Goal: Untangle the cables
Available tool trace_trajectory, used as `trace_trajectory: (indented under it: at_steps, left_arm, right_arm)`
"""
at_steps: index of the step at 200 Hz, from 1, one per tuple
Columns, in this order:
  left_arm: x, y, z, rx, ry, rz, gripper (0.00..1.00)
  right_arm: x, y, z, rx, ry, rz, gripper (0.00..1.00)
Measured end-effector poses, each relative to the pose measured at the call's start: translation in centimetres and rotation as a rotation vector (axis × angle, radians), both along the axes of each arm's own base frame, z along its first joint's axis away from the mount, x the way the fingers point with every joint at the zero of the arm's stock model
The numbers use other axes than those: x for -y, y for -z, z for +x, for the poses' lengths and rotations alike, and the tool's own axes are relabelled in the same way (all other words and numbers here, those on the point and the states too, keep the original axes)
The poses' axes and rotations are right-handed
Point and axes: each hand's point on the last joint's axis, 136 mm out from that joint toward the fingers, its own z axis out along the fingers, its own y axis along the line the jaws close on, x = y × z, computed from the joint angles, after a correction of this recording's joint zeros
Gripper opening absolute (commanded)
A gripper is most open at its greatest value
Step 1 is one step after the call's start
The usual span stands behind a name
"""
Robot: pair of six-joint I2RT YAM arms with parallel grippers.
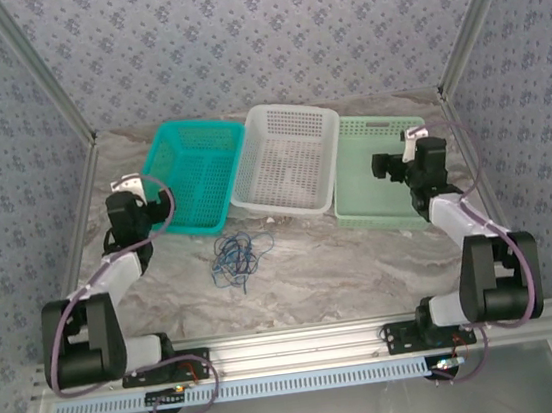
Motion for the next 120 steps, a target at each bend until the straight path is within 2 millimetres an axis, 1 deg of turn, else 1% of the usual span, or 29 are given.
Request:
trace_trajectory:
  at_steps: [11,26,44,58,70,84,99,106,120]
  left_arm:
    - [0.5,-1.3,-0.2,0.009,0.006,-0.009,0.99]
    - [1.8,-3.0,-0.6,0.028,0.033,-0.015,0.99]
    - [3.6,-4.6,-1.1,0.044,0.083,-0.019,0.99]
    - [5.7,-5.8,-1.4,0.052,0.152,-0.029,0.99]
    - [8.2,-6.7,-1.6,0.046,0.246,-0.03,0.98]
    - [11.8,-7.3,-2.0,0.029,0.378,-0.019,0.93]
    - [15.7,-7.4,-2.6,0.0,0.528,-0.017,0.91]
    - [17.2,-6.9,-3.1,-0.022,0.591,-0.019,0.9]
    - [18.6,-5.3,-4.0,-0.084,0.666,-0.023,0.87]
  right_arm:
    - [-0.5,-0.3,-0.2,-0.029,-0.007,0.031,0.99]
    - [-1.5,-0.9,-0.3,-0.08,-0.026,0.074,0.94]
    - [-3.2,-2.5,0.1,-0.117,-0.058,0.121,0.92]
    - [-5.1,-3.8,0.6,-0.129,-0.095,0.14,0.91]
    - [-6.9,-4.4,0.8,-0.146,-0.13,0.16,0.9]
    - [-8.9,-4.0,0.8,-0.188,-0.167,0.181,0.87]
    - [-10.9,-2.7,0.5,-0.26,-0.205,0.193,0.85]
    - [-11.6,-2.0,0.3,-0.298,-0.22,0.191,0.85]
    - [-12.6,-0.6,-0.3,-0.372,-0.237,0.184,0.85]
